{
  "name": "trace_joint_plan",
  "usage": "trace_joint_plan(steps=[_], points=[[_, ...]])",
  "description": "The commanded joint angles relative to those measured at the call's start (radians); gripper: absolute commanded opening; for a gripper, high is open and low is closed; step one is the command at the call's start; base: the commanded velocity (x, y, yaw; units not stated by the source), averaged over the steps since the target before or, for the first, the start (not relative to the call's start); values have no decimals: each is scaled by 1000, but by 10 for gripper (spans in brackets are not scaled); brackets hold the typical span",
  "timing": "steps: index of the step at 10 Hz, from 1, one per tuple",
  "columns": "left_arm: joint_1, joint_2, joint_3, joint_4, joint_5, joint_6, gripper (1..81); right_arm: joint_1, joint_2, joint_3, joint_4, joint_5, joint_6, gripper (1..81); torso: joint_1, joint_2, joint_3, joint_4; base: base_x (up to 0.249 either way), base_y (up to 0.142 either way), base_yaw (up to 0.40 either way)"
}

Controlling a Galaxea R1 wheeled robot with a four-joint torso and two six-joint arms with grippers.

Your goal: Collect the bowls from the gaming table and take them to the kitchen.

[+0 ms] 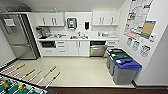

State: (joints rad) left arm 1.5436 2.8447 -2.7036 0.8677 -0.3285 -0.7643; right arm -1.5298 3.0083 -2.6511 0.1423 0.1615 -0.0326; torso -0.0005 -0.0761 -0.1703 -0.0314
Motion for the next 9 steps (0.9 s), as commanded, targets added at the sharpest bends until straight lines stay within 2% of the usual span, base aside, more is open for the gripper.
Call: trace_joint_plan(steps=[1,9], points=[[-43,-22,-10,8,48,-4,10,35,8,11,3,-42,2,10,1,0,0,0,180,0,0],[-44,-17,-10,8,59,-3,10,29,7,4,-1,-34,2,10,1,0,0,0,180,0,0]])
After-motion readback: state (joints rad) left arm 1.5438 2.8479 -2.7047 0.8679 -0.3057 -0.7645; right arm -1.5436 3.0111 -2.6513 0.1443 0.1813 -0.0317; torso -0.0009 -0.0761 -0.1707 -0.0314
